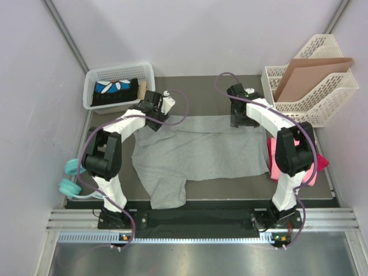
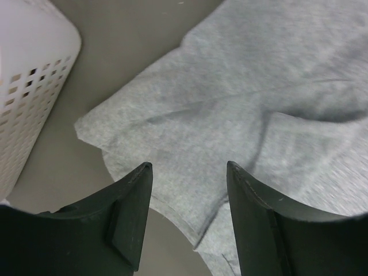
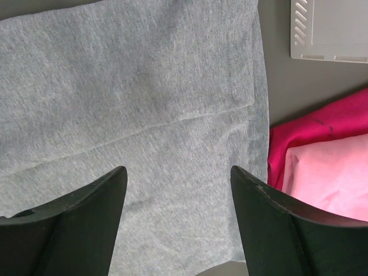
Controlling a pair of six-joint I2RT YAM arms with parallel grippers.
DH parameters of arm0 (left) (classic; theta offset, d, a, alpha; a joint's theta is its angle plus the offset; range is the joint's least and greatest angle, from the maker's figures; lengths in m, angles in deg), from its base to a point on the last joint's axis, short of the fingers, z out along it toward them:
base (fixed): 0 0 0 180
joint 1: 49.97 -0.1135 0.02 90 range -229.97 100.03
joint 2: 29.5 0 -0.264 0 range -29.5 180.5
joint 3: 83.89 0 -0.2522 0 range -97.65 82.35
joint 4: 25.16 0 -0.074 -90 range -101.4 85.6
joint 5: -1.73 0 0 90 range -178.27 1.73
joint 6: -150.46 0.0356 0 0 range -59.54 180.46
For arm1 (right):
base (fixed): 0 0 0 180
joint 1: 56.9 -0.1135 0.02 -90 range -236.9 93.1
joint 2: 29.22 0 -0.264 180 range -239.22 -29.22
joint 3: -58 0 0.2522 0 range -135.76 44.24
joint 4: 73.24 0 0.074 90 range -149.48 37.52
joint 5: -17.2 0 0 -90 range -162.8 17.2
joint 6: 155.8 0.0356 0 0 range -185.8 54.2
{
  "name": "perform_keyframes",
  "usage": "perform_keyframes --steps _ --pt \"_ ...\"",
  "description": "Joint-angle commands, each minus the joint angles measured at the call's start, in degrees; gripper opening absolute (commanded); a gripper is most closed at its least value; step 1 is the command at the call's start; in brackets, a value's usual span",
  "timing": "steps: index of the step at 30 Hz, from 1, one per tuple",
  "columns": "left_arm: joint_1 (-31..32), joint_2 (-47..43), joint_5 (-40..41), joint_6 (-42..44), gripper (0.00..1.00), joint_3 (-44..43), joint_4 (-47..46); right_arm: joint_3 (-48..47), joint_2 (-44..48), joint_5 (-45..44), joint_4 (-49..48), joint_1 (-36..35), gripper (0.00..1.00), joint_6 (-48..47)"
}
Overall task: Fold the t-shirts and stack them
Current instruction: Fold the tshirt
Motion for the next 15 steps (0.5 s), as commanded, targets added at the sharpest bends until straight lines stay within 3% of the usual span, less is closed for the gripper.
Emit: perform_keyframes --steps 1,15 --pt "-1.1 1.2 4.3 -0.8 0.59 0.3 -4.6 0.3 0.9 -0.4 -1.3 -0.9 0.73 0.6" --pt "-1.0 -2.3 1.8 1.2 0.59 5.3 -1.5 0.3 -0.6 -0.4 -1.3 -0.8 0.72 1.1"
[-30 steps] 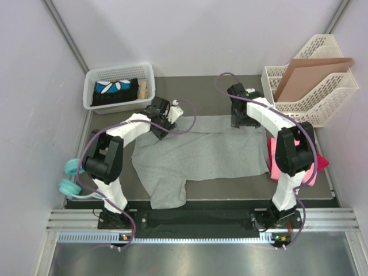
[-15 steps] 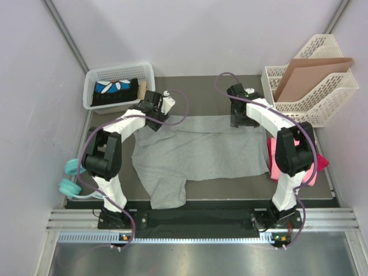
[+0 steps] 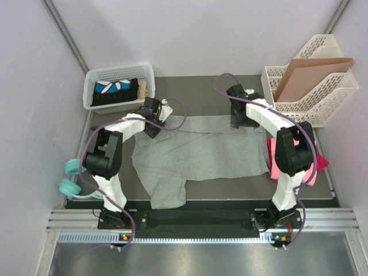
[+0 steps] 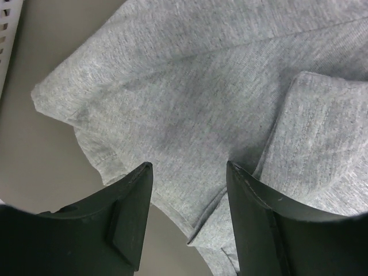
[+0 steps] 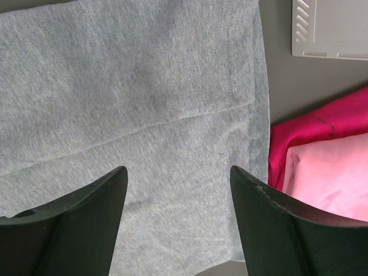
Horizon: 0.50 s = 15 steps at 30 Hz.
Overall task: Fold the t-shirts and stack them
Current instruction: Fold the tshirt
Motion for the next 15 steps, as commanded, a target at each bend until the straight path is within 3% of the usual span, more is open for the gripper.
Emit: perform_keyframes --steps 1,15 --pt "0.1 -3.8 -1.7 0.5 0.59 0.4 0.2 -0.2 -0.5 -0.4 -1.3 -0.9 0.72 1.1" --pt "2.0 -9.3 -6.0 -0.4 0.62 0.7 4.5 0.6 0.0 -1.1 -1.0 -0.9 0.70 1.1"
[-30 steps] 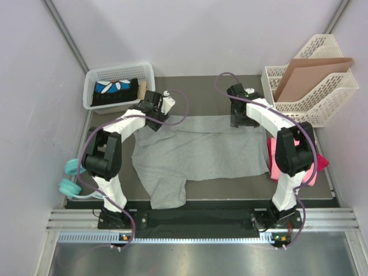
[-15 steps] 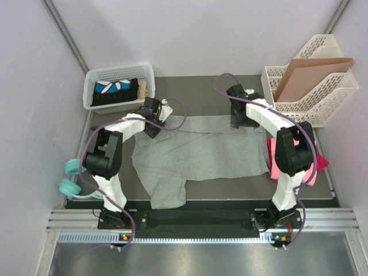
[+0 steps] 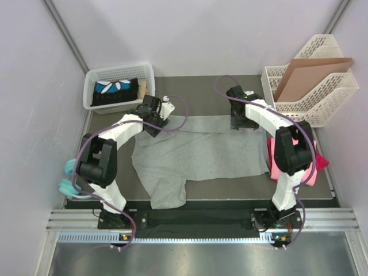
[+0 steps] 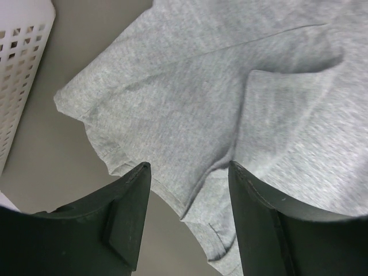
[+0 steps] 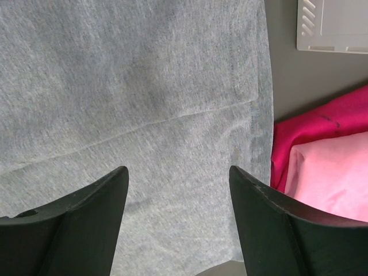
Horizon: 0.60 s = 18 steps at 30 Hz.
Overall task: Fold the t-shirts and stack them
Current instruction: Fold the tshirt
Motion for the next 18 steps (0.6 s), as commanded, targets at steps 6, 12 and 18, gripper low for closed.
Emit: perform_keyframes --steps 6,12,18 --pt "0.6 -2.6 1.6 -0.8 0.62 1.9 -2.5 0.2 1.5 -1.1 -0.7 -0.8 0.70 0.7" --pt "0.1 1.4 7.2 -2.4 0.62 -1.3 -5.3 1.4 2.0 -0.6 -1.3 -0.8 0.69 0.8" --pt "0.2 1.2 7.6 -4.3 0.63 -1.7 -6.7 2.5 2.1 -0.5 -1.7 -0.9 0.69 0.7"
